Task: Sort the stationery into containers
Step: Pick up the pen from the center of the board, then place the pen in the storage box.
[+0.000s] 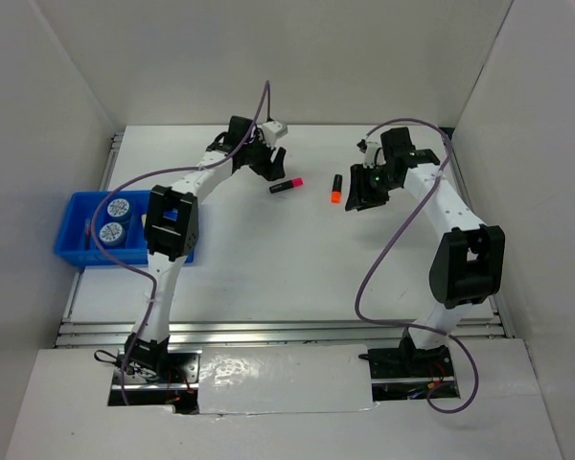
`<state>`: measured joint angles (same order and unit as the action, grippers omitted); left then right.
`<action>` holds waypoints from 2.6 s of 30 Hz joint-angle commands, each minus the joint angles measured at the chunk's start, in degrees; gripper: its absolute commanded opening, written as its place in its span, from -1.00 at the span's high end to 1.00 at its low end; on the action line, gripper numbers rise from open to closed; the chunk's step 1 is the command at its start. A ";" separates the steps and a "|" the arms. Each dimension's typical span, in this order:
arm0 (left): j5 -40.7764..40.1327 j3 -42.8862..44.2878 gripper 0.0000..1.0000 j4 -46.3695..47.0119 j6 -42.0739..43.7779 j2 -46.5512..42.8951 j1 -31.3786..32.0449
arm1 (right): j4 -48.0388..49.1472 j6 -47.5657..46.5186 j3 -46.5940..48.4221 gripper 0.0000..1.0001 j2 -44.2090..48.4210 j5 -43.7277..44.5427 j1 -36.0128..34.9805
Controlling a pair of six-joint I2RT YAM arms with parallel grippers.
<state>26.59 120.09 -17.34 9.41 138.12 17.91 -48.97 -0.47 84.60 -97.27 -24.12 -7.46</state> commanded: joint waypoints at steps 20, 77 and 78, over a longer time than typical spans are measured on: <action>-8.91 3.05 -0.14 -9.90 4.30 6.63 5.20 | -0.07 0.12 1.54 0.09 0.33 -0.93 0.87; -20.53 -68.24 0.53 1.70 -21.81 -61.84 -24.15 | 6.08 5.13 2.85 0.12 -2.39 6.28 -0.97; -19.57 -67.80 0.36 1.44 -21.37 -60.62 -24.15 | 6.08 5.30 3.29 0.12 -3.18 6.45 -0.97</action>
<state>4.27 51.31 -17.85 -13.34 75.88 -5.76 -45.23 3.86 84.49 -99.22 -18.59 -7.99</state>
